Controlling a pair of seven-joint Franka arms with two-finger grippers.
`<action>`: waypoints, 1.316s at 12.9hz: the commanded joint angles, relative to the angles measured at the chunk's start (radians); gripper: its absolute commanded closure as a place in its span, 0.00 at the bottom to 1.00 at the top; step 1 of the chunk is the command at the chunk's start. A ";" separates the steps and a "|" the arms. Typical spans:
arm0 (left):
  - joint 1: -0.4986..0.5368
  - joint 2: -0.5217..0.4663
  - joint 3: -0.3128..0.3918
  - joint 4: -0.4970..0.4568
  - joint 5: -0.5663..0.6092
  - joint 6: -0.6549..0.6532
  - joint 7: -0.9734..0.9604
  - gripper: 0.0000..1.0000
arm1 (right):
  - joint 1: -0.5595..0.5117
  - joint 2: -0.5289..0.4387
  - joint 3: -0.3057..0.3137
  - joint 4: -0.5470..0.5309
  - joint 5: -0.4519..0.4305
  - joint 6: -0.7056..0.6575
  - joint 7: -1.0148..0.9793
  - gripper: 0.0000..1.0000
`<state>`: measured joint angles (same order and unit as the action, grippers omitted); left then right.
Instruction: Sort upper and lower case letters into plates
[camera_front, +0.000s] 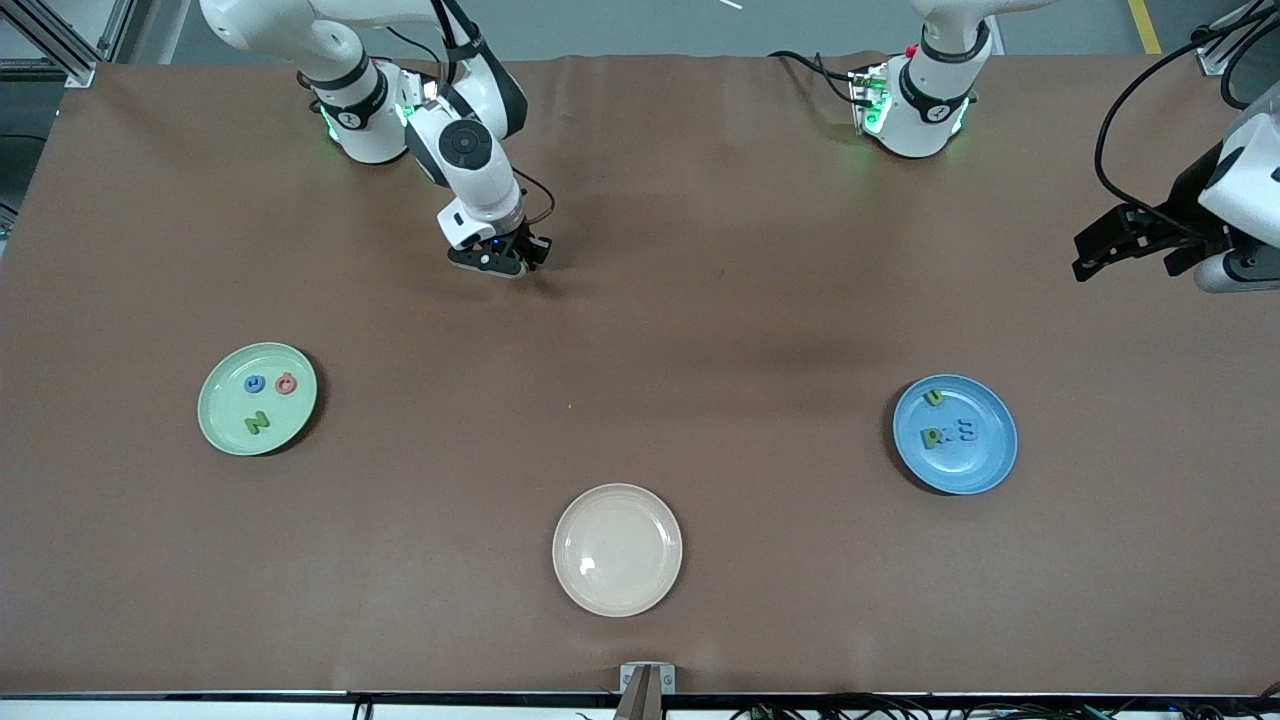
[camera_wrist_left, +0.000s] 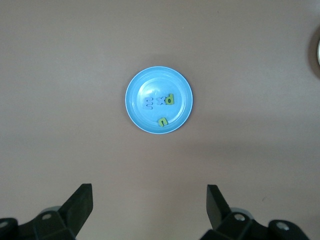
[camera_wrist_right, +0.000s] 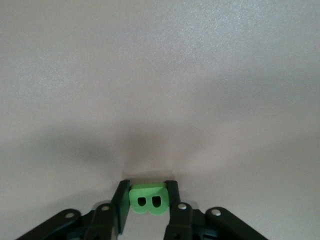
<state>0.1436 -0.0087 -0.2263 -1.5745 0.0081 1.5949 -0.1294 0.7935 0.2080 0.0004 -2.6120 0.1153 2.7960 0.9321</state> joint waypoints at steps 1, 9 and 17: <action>0.005 -0.020 -0.004 -0.019 -0.014 0.016 0.004 0.00 | 0.000 -0.021 0.004 -0.023 0.023 0.011 -0.016 0.85; 0.007 -0.022 -0.004 -0.021 -0.014 0.017 0.005 0.00 | -0.023 -0.064 -0.003 0.166 0.018 -0.193 -0.027 0.92; 0.007 -0.022 -0.004 -0.018 -0.014 0.017 0.008 0.00 | -0.348 -0.139 -0.005 0.696 0.010 -1.030 -0.429 0.92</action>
<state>0.1433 -0.0087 -0.2275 -1.5756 0.0081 1.6000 -0.1295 0.5594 0.0620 -0.0174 -2.0051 0.1146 1.8714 0.6579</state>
